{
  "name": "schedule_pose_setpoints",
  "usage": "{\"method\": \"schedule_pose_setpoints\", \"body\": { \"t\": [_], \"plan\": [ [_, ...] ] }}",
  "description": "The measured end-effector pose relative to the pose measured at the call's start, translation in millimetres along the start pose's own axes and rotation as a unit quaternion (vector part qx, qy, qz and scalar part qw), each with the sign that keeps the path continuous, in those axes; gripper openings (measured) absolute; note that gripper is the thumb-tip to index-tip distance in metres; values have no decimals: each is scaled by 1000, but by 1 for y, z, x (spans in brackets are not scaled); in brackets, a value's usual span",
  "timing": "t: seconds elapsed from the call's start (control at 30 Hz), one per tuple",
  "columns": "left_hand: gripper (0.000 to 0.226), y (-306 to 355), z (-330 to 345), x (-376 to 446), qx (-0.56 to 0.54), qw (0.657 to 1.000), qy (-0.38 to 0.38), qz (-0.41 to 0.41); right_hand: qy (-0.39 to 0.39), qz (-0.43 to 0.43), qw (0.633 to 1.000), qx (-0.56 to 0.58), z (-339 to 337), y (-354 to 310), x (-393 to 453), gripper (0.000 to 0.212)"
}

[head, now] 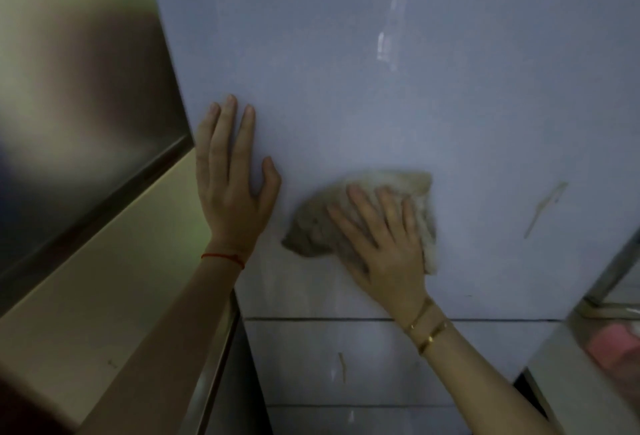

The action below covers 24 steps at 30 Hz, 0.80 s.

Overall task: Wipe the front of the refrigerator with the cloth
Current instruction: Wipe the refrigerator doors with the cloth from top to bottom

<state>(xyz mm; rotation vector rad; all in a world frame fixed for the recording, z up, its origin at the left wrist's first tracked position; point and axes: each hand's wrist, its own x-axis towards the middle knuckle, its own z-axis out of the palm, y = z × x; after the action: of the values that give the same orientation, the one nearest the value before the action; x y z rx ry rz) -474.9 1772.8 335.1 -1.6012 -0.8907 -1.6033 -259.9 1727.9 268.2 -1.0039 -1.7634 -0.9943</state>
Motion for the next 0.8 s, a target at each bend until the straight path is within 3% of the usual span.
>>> {"method": "schedule_pose_setpoints", "body": {
  "t": [0.13,0.3,0.37,0.5,0.57,0.7,0.8],
  "plan": [
    [46,0,0,1,0,1000,-1,1,3,15,1000,-7,-12,17,2,48],
    [46,1,0,2,-2,1000,0,2,126,125,984,2,-16,36,91,51],
    [46,0,0,1,-3,1000,1,5,110,105,988,13,-13,21,91,50],
    [47,0,0,1,-2,1000,-1,8,-4,-17,1000,3,-14,8,29,46],
    [47,0,1,2,-1,1000,-1,6,-8,3,1000,-7,-23,23,23,51],
    [46,2,0,1,0,1000,-6,1,107,134,985,-1,-35,59,87,50],
    [47,2,0,1,1,1000,-6,1,138,125,983,-1,-31,55,136,52]
  ]
}}
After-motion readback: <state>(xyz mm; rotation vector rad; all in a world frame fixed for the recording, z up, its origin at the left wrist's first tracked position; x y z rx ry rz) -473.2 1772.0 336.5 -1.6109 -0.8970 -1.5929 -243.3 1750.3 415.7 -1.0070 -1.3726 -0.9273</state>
